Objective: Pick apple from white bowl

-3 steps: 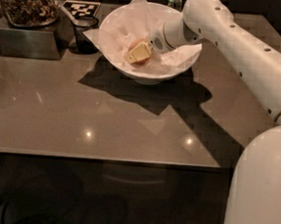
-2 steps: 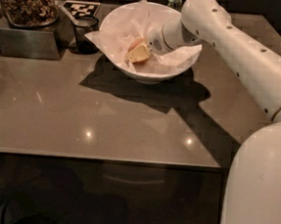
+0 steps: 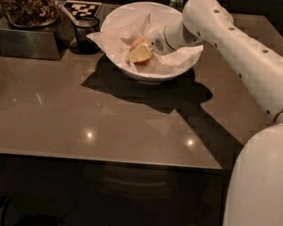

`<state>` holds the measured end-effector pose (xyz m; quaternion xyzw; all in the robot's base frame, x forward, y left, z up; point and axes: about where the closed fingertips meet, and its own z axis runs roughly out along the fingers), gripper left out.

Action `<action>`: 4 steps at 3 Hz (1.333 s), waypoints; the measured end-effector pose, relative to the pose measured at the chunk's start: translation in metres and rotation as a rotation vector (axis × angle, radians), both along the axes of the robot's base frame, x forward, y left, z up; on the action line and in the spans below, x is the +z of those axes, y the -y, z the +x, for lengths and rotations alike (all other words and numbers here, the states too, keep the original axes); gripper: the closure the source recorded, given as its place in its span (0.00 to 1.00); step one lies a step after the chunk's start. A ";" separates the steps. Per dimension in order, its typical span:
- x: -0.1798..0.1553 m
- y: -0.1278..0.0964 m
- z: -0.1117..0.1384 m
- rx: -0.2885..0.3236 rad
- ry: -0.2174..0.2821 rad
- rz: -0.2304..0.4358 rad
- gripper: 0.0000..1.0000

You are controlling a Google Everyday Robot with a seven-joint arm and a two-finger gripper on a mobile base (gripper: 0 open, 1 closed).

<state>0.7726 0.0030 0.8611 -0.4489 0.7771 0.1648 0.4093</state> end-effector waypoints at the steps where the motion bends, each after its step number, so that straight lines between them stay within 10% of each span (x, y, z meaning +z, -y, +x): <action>1: 0.016 0.012 -0.005 -0.021 0.033 0.005 1.00; 4: 0.110 0.067 -0.067 0.059 0.090 0.100 1.00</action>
Offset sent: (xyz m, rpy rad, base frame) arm -0.0462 -0.0596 0.0816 0.0635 -0.0706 -0.0116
